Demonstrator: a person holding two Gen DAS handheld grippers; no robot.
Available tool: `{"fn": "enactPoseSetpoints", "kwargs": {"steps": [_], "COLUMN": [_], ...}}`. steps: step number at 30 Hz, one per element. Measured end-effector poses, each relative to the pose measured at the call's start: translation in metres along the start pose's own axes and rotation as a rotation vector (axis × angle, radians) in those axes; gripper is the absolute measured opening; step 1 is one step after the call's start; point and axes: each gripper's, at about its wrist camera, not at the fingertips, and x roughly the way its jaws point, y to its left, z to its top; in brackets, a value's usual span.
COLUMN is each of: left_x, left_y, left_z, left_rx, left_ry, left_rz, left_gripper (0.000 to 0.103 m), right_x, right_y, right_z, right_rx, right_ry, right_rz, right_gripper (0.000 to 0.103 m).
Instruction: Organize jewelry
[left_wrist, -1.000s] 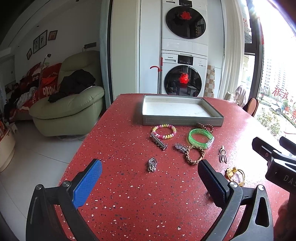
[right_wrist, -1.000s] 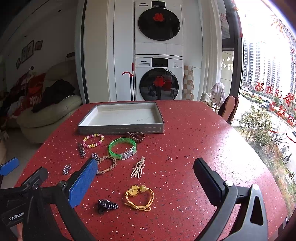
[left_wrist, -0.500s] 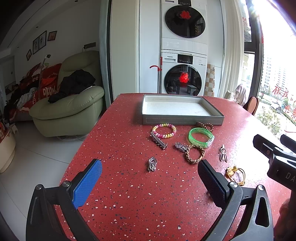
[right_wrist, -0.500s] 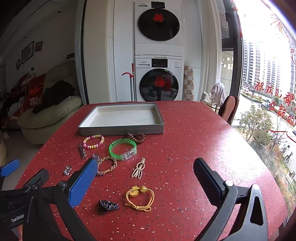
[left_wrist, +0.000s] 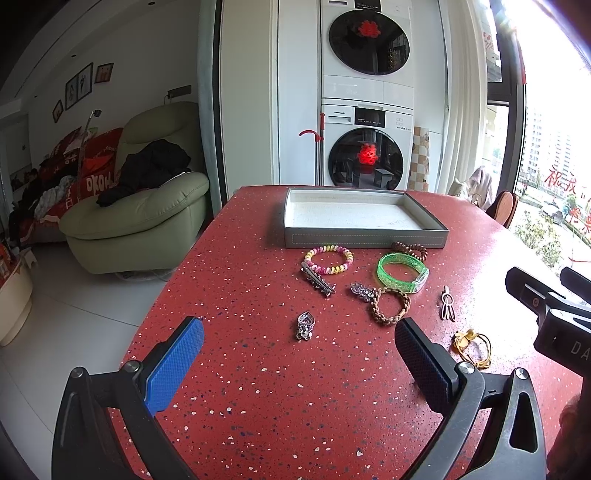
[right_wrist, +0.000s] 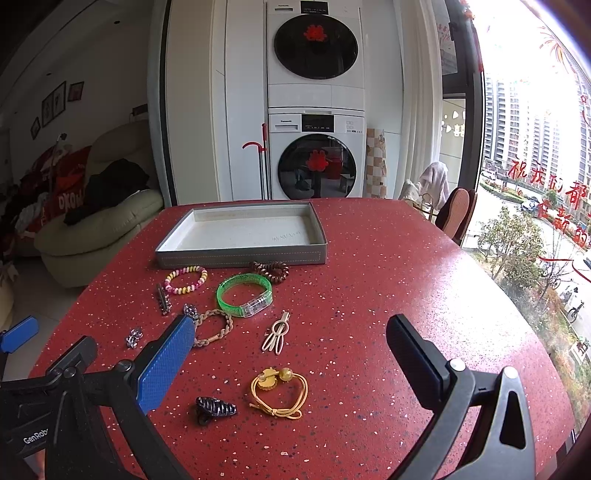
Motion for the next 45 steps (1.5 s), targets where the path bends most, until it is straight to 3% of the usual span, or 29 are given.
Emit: {"fn": "enactPoseSetpoints", "kwargs": {"steps": [45], "left_x": [0.0057], "left_y": [-0.0025], "left_z": [-0.0054], "left_rx": [0.004], "left_ry": [0.019], "left_rz": [0.001], "left_gripper": [0.103], "right_x": [0.0002], "right_y": [0.0013], "right_z": [-0.0009], "right_rx": [0.005], "right_ry": [0.008], "right_rz": [0.007], "right_gripper": [0.103]}}
